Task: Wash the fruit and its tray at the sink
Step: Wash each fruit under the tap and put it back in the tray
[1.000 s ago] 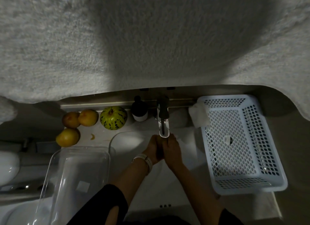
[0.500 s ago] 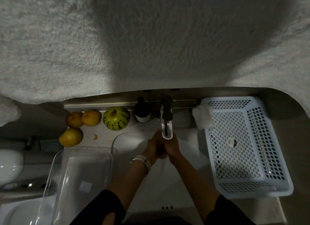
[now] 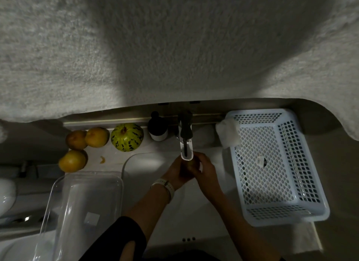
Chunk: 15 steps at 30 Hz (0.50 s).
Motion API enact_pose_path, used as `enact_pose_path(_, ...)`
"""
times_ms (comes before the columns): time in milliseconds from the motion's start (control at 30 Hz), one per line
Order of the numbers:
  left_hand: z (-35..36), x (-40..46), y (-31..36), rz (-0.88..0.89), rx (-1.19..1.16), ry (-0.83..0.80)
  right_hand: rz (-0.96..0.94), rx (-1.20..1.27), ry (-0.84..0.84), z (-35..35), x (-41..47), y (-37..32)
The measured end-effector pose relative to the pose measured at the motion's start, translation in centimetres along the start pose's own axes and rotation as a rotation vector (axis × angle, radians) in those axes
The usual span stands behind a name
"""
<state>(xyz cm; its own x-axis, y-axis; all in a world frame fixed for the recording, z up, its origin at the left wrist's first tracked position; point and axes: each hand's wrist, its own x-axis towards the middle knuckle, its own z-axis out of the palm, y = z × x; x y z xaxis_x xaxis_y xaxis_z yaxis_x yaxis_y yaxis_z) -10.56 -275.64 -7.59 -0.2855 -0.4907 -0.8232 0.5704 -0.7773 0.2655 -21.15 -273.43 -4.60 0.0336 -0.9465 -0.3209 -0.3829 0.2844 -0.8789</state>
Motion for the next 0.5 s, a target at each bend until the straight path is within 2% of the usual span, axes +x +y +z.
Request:
enact_pose_path(133,-0.6,-0.6,-0.1,0.014,-0.100,0.028,-0.050,0.095,0.038,-0.7,-0.4,-1.4)
enact_pose_path(233,-0.3,-1.1,0.2,-0.003,-0.045,0.046,-0.101,0.107,0.155,-0.9,-0.1,-3.1)
enact_pose_path(300,0.0,-1.5,0.6,-0.003,0.003,0.051,-0.181,0.106,0.169,-0.8,0.2,-4.7)
enact_pose_path(400,-0.1,-1.6,1.0,0.024,0.068,-0.035,-0.273,0.020,0.072,-0.4,1.0,-6.7)
enact_pose_path(500,-0.3,-2.3,1.4,-0.005,-0.032,-0.180,-0.321,-0.184,0.083,0.1,2.1,-7.7)
